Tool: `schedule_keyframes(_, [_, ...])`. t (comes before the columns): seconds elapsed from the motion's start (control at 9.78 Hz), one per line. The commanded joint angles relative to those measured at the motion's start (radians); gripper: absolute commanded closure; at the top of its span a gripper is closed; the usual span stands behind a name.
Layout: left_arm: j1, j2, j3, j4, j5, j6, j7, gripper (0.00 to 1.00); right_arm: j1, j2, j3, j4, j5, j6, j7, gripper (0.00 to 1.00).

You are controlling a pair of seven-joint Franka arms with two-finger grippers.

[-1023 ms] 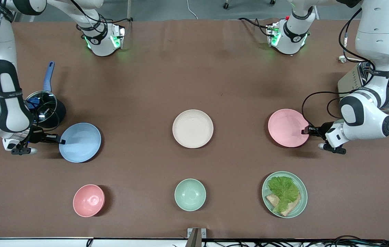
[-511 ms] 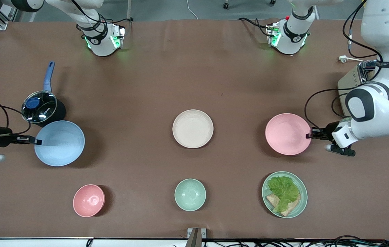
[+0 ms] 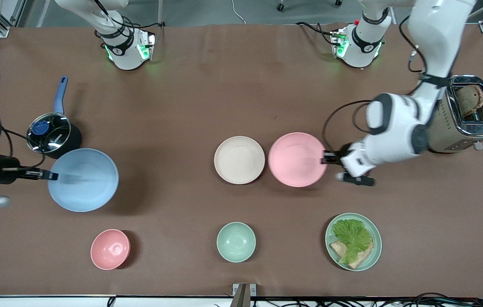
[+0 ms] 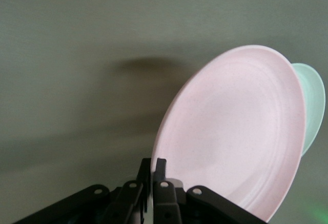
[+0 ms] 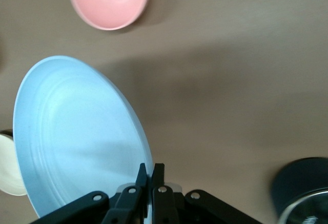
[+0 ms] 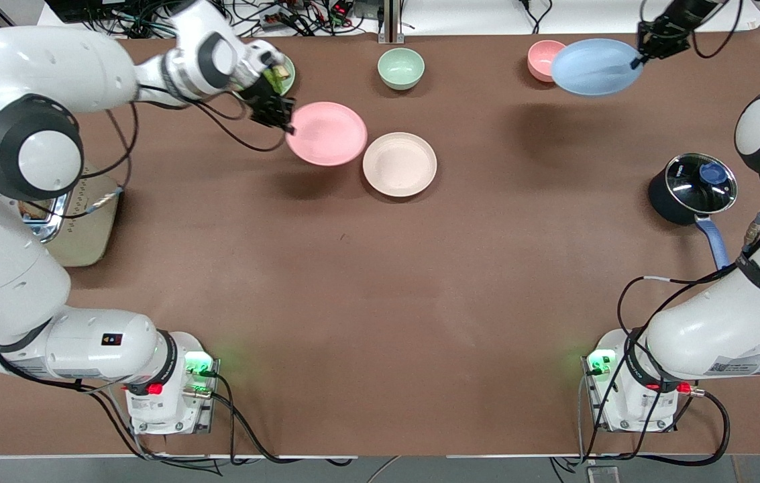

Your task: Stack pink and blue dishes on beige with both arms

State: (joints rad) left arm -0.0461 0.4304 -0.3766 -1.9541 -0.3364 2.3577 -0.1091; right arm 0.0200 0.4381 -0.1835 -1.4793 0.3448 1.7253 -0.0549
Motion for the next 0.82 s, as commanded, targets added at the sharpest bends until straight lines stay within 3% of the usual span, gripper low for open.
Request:
schedule_keyframes(0.0, [0.000,0.131,-0.123,0.024,0.150,0.142,-0.270,1.00,-0.003,-0.033,0.109,-0.027,-0.067,0.013,0.151,0.99])
schedule_keyframes(0.31, [-0.034,0.243,-0.221,0.087,0.446,0.170,-0.652,1.00,-0.002,-0.058,0.217,-0.140,-0.070,0.144,0.256,0.99])
schedule_keyframes(0.51, [-0.053,0.270,-0.248,0.092,0.563,0.187,-0.788,0.98,0.000,-0.062,0.266,-0.196,-0.070,0.189,0.294,0.99])
schedule_keyframes(0.61, [-0.055,0.281,-0.251,0.105,0.586,0.189,-0.820,0.89,0.000,-0.061,0.300,-0.205,-0.070,0.201,0.322,0.99])
schedule_keyframes(0.72, [-0.057,0.284,-0.252,0.138,0.586,0.189,-0.860,0.57,-0.002,-0.061,0.332,-0.229,-0.063,0.207,0.325,0.99])
